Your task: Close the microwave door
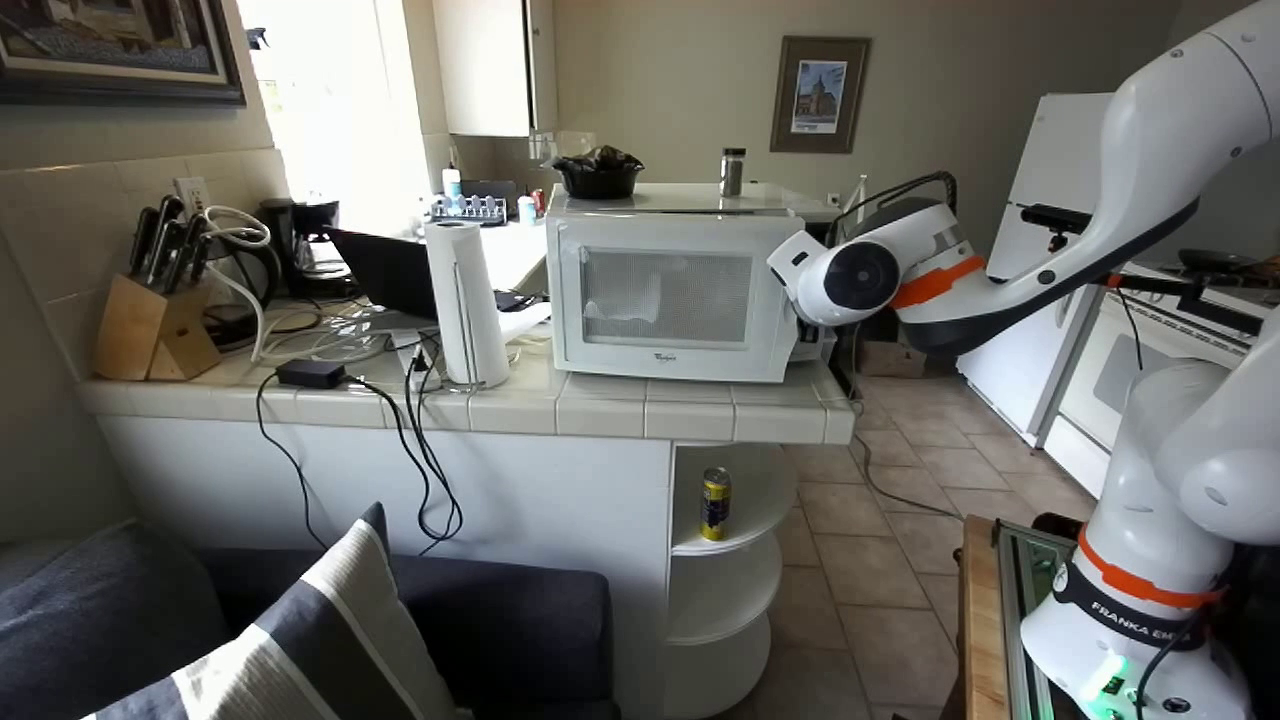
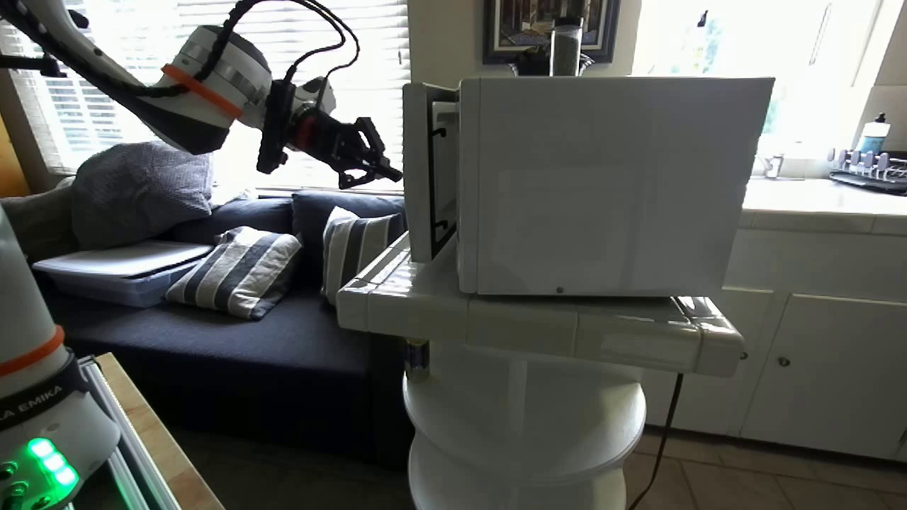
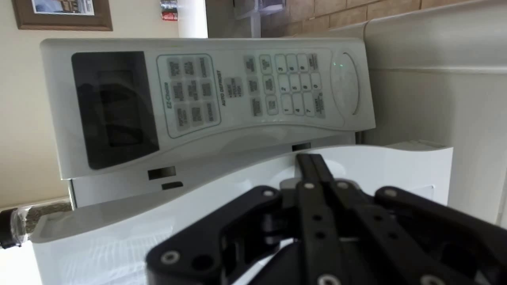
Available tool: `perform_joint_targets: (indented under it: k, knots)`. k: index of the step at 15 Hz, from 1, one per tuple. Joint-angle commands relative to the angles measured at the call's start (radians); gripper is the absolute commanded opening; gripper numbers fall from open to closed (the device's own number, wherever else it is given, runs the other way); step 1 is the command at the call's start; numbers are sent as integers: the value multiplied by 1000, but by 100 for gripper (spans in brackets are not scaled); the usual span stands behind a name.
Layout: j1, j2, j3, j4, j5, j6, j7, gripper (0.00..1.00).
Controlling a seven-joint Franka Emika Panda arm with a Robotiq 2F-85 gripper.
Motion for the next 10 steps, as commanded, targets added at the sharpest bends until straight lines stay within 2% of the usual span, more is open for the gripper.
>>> perform_joint_targets:
  k: [1, 5, 10]
  knots:
    - [13, 24, -28, -5, -68, 15, 46, 0]
    - [15, 34, -44, -6, -112, 39, 75, 0]
    - [13, 52, -65, 0, -222, 60, 146, 0]
